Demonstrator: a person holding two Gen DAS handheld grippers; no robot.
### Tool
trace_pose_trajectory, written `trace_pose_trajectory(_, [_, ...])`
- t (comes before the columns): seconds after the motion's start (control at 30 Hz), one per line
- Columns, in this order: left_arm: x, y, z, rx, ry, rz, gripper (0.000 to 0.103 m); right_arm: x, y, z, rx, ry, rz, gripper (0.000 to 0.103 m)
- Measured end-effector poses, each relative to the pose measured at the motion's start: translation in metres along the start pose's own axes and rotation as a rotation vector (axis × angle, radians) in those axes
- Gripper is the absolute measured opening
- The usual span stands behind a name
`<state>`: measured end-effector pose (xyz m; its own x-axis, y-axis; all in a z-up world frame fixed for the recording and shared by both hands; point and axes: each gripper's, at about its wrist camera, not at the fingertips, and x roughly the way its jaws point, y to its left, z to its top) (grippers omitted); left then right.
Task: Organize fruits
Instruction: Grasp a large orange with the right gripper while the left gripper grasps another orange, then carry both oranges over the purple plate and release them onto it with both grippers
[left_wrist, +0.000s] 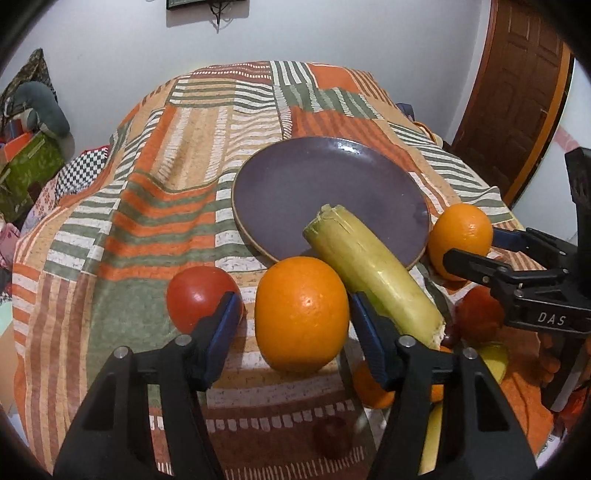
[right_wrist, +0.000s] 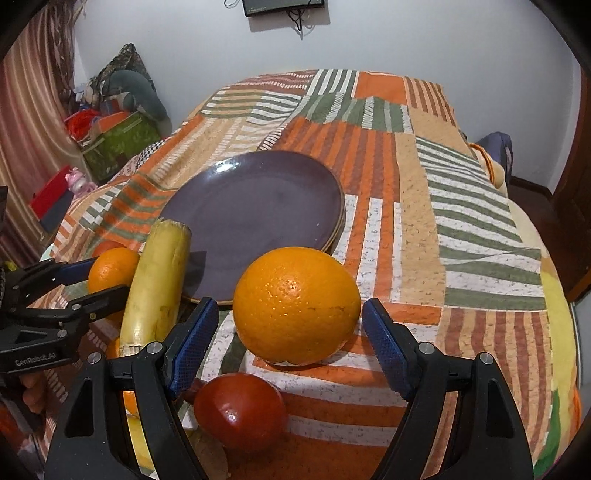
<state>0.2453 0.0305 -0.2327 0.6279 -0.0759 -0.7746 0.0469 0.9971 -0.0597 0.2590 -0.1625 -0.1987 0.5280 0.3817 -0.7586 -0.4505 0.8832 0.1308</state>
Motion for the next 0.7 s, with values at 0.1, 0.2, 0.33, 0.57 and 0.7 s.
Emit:
trace_pose_trajectory(0.1, [0.003,0.000,0.000,-0.003,0.005,-0.006,0.052,0.005,-0.001,0.001,-0.003,0.022,-0.010,0.067])
trace_pose_trajectory(0.2, [0.002,0.001,0.001,-0.015,0.011,-0.014,0.051,0.005,-0.004,0.003,-0.005,0.023,-0.002,0.067])
trace_pose_trajectory(0.33, [-0.005,0.001,0.004,-0.005,0.020,-0.048,0.049,-0.001,-0.003,0.001,-0.007,0.013,-0.010,0.066])
trace_pose_trajectory(0.57, [-0.032,-0.003,0.013,0.011,-0.037,-0.055,0.049,-0.015,0.000,0.005,-0.002,-0.008,-0.003,0.066])
trace_pose_trajectory(0.7, [-0.046,-0.004,0.022,0.020,-0.067,-0.043,0.049,-0.030,0.004,0.015,-0.010,-0.050,-0.002,0.066])
